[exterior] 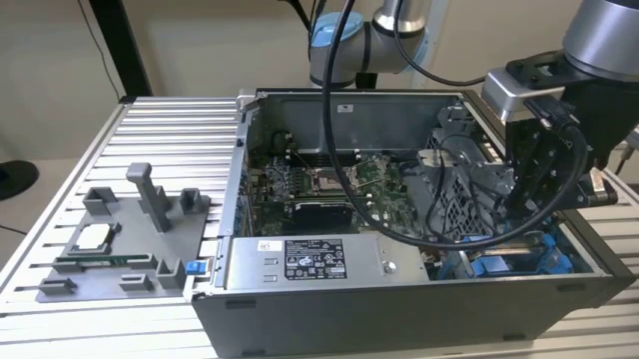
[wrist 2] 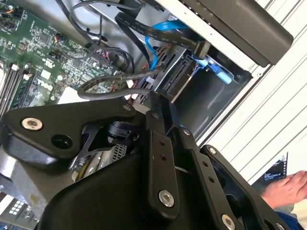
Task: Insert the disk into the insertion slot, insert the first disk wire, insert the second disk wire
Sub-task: 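Insert the first disk wire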
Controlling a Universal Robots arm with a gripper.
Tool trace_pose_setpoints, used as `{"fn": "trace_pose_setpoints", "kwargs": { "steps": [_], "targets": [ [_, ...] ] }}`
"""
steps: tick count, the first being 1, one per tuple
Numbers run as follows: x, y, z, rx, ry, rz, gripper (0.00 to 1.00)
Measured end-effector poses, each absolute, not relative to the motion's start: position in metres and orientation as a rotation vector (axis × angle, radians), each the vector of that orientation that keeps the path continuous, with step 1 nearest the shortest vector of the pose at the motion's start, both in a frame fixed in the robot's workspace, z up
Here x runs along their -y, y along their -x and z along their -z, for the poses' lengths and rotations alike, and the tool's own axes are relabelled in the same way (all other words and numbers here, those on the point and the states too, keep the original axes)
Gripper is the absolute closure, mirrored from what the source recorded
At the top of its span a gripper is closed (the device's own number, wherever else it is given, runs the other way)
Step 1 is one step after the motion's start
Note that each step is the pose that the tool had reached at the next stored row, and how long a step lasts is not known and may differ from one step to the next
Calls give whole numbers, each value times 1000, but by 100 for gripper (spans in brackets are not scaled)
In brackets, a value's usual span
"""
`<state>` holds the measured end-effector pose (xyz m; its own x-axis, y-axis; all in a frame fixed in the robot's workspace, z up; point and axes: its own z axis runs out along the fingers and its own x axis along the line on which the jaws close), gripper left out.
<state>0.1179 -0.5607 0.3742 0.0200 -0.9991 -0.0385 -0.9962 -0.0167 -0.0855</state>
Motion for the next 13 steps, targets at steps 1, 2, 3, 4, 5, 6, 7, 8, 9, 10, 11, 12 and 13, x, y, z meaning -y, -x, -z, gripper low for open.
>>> {"fn": "trace_pose_setpoints", "kwargs": {
  "steps": [1,2,3,4,5,6,7,8,9,10,11,12,13],
  "targets": [
    [562,-119,-373,-2138,2178,48,100],
    [563,-120,-371,-2137,2176,45,100],
    [565,-121,-370,-2136,2175,42,100],
    [566,-122,-369,-2135,2173,39,100],
    [568,-123,-368,-2133,2172,36,100],
    [569,-124,-367,-2132,2170,32,100],
    [570,-126,-366,-2130,2168,29,100],
    [571,-127,-365,-2128,2166,24,100],
    [573,-129,-364,-2126,2163,20,100],
    [573,-130,-364,-2124,2160,14,100],
    [574,-131,-363,-2121,2157,7,100],
    [574,-132,-363,-2117,2153,-1,100],
    [575,-132,-362,-2113,2147,-11,100]
  ]
}}
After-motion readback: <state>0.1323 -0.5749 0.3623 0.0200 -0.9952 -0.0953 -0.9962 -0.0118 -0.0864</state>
